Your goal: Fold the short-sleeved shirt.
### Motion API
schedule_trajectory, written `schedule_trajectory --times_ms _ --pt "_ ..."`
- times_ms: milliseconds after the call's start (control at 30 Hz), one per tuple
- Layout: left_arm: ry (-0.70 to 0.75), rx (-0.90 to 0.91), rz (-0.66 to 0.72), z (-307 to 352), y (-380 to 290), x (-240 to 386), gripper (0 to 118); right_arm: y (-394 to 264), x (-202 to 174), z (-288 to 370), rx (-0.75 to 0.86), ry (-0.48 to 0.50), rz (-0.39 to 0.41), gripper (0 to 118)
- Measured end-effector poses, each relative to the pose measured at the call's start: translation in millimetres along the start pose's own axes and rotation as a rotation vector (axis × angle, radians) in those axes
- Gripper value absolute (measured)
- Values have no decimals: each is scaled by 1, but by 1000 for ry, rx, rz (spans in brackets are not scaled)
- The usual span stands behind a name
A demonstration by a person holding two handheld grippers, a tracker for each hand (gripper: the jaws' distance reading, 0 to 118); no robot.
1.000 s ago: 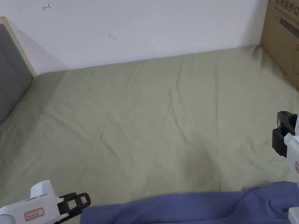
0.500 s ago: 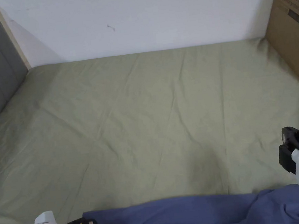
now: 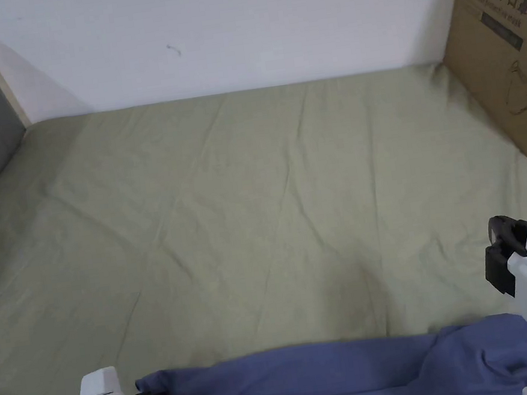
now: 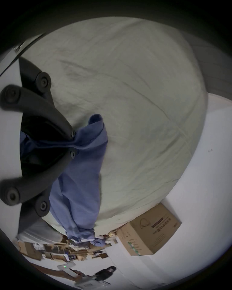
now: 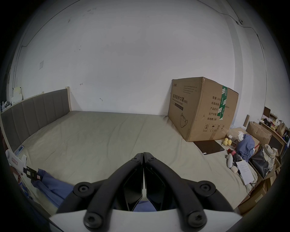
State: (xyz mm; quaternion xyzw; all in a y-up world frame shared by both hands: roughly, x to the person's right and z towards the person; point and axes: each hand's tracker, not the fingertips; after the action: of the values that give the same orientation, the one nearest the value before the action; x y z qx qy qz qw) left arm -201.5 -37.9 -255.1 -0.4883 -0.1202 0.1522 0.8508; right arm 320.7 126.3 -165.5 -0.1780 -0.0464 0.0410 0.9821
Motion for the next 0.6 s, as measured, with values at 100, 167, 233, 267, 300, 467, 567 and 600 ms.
schedule_trajectory --times_ms 100,167,233,267,300,467,567,600 --pt "11 61 23 27 9 3 5 4 5 3 14 1 -10 0" --pt "-39 88 45 46 19 -3 4 7 7 6 25 4 -12 0" --pt "-13 92 54 60 25 -7 3 8 11 8 34 3 -19 0" --pt "16 102 43 62 26 -13 3 9 13 9 37 7 -26 0" --pt "62 118 32 70 28 -16 3 10 14 11 42 16 -33 0" --pt "135 124 69 97 35 -31 3 12 17 20 61 17 -45 0" --pt "170 123 68 102 33 -15 3 10 22 23 63 20 -55 0" --pt "178 122 71 102 33 -6 3 9 24 23 64 21 -59 0"
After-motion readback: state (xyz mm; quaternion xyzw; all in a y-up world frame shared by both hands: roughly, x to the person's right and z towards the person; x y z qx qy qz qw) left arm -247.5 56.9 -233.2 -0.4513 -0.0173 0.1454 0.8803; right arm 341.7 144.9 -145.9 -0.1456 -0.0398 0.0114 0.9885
